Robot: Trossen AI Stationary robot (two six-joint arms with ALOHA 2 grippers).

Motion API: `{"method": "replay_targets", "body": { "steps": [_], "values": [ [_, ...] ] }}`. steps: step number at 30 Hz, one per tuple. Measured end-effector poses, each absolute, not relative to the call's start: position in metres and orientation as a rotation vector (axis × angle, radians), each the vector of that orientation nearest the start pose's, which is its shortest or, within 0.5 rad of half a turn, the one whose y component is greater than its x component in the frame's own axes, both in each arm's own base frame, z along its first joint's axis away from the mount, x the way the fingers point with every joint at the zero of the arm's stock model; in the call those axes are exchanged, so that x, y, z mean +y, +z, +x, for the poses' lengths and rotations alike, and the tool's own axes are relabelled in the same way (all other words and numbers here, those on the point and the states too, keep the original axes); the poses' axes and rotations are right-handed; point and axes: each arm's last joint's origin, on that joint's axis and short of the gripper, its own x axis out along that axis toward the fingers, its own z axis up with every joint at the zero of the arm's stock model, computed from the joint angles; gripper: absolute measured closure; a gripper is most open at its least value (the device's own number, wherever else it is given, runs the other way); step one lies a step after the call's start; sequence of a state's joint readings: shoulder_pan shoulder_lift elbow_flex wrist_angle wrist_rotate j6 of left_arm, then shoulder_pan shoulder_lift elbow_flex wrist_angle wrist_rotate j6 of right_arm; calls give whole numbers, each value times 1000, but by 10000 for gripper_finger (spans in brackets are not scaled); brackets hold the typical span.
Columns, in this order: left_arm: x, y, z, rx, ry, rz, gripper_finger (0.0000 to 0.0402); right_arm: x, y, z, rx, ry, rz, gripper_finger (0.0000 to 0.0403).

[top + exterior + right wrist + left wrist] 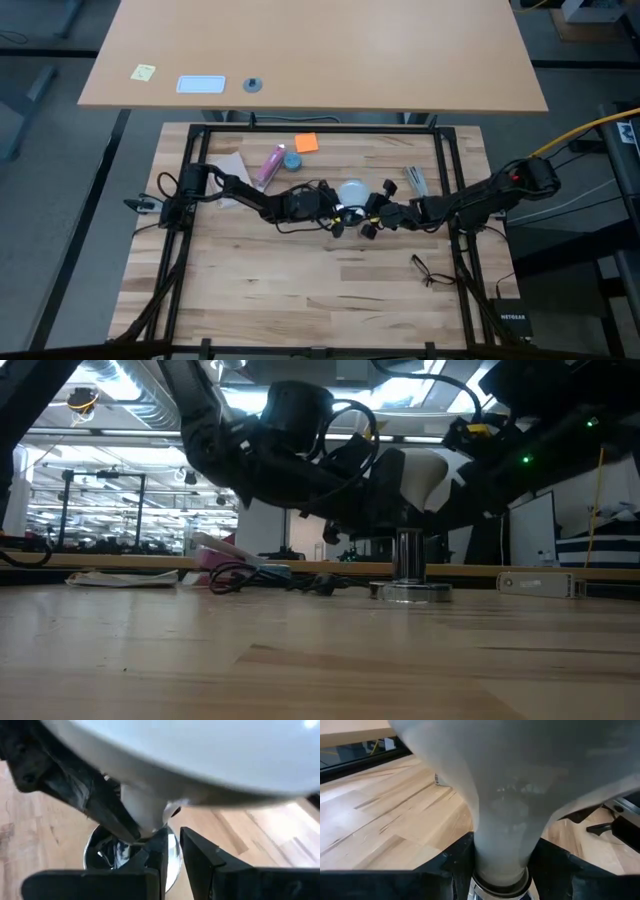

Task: Screw lightbulb
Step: Remove the lightbulb from the lamp

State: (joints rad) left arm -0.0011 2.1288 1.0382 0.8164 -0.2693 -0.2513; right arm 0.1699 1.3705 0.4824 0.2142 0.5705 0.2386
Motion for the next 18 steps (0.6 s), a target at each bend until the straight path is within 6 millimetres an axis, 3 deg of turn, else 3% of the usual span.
{"method": "replay_targets", "body": {
  "steps": [5, 12, 18],
  "values": [
    [5, 111, 418, 246, 297, -192, 240, 26, 147, 238, 609, -488, 24, 343],
    [5, 112, 418, 241, 309, -184, 240, 24, 121, 234, 722, -616, 79, 343],
    [5, 111, 418, 241, 311, -183, 240, 11, 107, 235, 757, -709, 92, 343]
  ]
}}
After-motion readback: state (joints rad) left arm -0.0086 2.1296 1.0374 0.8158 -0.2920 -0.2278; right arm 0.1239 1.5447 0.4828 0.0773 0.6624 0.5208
